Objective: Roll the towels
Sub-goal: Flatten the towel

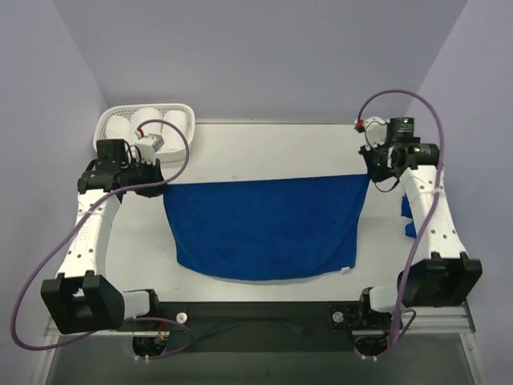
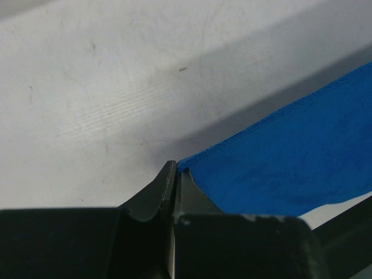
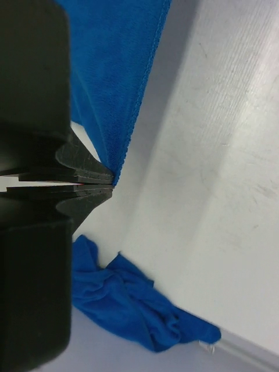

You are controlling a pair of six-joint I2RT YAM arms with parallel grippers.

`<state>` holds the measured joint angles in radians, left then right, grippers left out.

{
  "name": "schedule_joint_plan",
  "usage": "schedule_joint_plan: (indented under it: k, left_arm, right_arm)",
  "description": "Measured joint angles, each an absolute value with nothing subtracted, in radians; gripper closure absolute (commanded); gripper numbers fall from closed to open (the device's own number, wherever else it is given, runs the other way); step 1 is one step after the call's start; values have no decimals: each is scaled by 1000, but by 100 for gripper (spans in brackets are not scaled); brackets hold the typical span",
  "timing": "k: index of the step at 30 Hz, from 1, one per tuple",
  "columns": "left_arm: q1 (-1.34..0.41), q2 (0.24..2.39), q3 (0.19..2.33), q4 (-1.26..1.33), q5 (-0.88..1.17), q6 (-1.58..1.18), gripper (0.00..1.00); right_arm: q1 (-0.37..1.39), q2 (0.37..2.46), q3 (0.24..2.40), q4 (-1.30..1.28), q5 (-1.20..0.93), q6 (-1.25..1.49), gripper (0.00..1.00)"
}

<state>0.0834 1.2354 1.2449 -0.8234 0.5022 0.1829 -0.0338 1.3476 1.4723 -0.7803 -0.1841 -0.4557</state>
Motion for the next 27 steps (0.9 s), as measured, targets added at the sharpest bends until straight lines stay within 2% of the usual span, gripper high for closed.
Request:
schedule_joint_plan:
  k: [5, 13, 24, 27]
  left_arm:
    - [62, 1391, 1136, -733, 414, 187, 100]
    - [56, 1691, 1167, -540, 364, 187, 100]
    - [50, 1908, 1291, -411, 341, 177, 100]
    - [45, 1951, 1336, -395, 334, 175, 75]
  right_arm:
    - [57, 1586, 1424, -669, -109, -440, 100]
    - [112, 1903, 1499, -542, -28, -416, 100]
    - [111, 2101, 1680, -496, 27, -405, 100]
    - [112, 2161, 1745, -496, 47, -393, 99]
